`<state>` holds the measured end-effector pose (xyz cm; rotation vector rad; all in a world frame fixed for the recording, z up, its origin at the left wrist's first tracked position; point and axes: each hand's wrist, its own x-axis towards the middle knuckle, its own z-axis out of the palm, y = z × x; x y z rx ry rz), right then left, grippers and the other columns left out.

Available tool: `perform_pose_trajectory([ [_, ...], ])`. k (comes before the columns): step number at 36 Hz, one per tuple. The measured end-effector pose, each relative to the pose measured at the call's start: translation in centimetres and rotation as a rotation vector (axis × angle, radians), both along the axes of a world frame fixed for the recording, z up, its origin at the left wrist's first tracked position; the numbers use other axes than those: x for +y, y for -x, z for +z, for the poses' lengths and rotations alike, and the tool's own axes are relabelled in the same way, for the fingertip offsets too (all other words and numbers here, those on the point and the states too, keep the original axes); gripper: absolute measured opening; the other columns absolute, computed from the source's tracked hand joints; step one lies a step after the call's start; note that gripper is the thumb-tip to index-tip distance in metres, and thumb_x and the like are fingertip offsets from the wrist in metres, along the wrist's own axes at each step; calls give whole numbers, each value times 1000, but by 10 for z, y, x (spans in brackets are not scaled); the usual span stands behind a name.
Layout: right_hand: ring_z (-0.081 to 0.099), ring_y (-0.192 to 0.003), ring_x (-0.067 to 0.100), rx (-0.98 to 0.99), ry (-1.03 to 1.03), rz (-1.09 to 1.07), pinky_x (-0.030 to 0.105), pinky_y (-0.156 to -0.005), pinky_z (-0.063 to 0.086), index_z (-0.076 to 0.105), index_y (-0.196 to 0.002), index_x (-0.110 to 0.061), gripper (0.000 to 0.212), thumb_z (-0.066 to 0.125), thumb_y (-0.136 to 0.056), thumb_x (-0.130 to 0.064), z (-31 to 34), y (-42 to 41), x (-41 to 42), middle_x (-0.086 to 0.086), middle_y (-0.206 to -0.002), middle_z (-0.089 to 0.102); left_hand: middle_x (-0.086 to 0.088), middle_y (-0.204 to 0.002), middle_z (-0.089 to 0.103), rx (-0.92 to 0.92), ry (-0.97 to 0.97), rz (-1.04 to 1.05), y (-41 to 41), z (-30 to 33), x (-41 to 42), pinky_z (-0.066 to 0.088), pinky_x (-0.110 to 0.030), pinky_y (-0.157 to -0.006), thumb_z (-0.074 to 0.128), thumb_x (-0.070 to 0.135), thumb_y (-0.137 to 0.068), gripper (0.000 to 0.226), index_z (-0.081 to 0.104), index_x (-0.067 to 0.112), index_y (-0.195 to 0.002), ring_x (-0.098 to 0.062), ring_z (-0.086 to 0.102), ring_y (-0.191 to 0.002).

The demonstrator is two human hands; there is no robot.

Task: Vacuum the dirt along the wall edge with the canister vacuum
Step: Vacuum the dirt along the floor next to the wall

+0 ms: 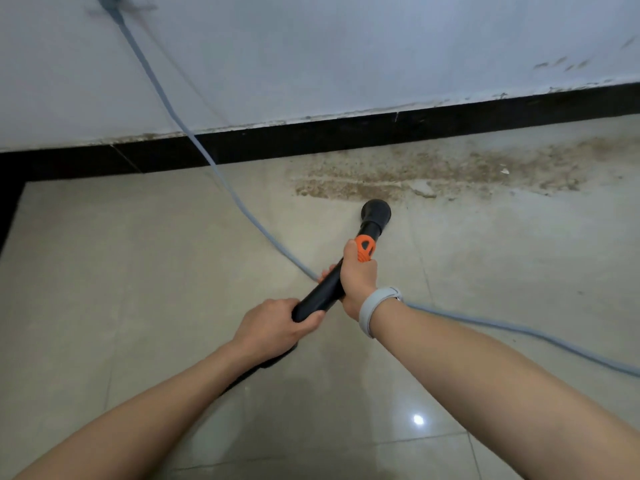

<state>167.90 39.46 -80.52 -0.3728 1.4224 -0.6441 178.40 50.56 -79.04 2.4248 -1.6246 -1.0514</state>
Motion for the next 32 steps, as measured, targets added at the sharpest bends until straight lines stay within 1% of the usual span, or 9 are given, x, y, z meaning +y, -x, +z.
perform_pose_trajectory([
  [2, 56, -44, 20, -16, -19, -44, 31, -47, 54, 43, -97, -10, 28, 52, -98, -36, 3, 13, -7, 9, -65, 51, 8, -63, 64, -38, -3, -38, 8, 6, -12, 39, -27, -54, 45, 69, -83, 48, 52, 23, -70, -16, 62, -66],
  [8, 57, -47, 21, -77, -78, -132, 27, -42, 51, 44, -96, -7, 34, 53, -97, -39, 16, 33, -28, 12, -68, 54, 9, -64, 62, -106, -23, -149, 19, 31, -44, 36, -26, -51, 43, 71, -81, 48, 53, 26, -69, -10, 57, -60],
  [12, 57, -48, 22, -108, -85, -175, 29, -44, 52, 45, -92, -7, 32, 52, -98, -38, 23, 41, -34, 12, -68, 54, 6, -68, 66, -116, -51, -200, 23, 43, -59, 43, -27, -58, 45, 71, -82, 49, 57, 23, -74, -16, 64, -69],
  [16, 57, -48, 22, -78, -68, -249, 29, -44, 51, 46, -92, -7, 31, 52, -97, -37, 14, 65, -40, 11, -66, 54, 5, -66, 63, -99, -43, -278, 43, 36, -72, 39, -29, -56, 45, 70, -83, 50, 52, 22, -69, -19, 61, -67],
  [19, 56, -48, 21, -41, -41, -309, 32, -46, 52, 46, -89, -7, 31, 52, -98, -36, 7, 86, -45, 10, -61, 54, 6, -61, 59, -51, -20, -326, 59, 27, -82, 36, -29, -53, 45, 69, -83, 50, 49, 22, -67, -20, 59, -65],
  [24, 54, -50, 23, 1, -30, -370, 33, -49, 52, 44, -84, -9, 29, 52, -99, -34, 5, 104, -53, 10, -63, 51, 7, -64, 60, 51, -1, -354, 73, 9, -94, 36, -28, -52, 46, 68, -83, 45, 50, 25, -69, -21, 62, -67],
  [27, 53, -48, 22, 34, -13, -367, 33, -50, 53, 44, -85, -10, 28, 50, -99, -33, 4, 98, -59, 10, -64, 50, 4, -73, 66, 74, 31, -345, 67, -3, -100, 41, -30, -58, 46, 70, -81, 46, 56, 25, -77, -22, 65, -74],
  [29, 53, -48, 22, 65, 3, -363, 33, -49, 52, 43, -86, -11, 26, 50, -100, -32, 4, 89, -62, 10, -66, 49, 3, -74, 66, 96, 46, -324, 58, -9, -103, 42, -31, -59, 45, 72, -80, 49, 56, 25, -74, -22, 64, -74],
  [32, 52, -48, 22, 101, 21, -348, 31, -46, 50, 43, -88, -11, 26, 50, -100, -32, 5, 69, -65, 10, -66, 48, 4, -71, 68, 172, 32, -281, 40, -15, -102, 50, -31, -62, 42, 74, -77, 53, 54, 23, -70, -20, 65, -71],
])
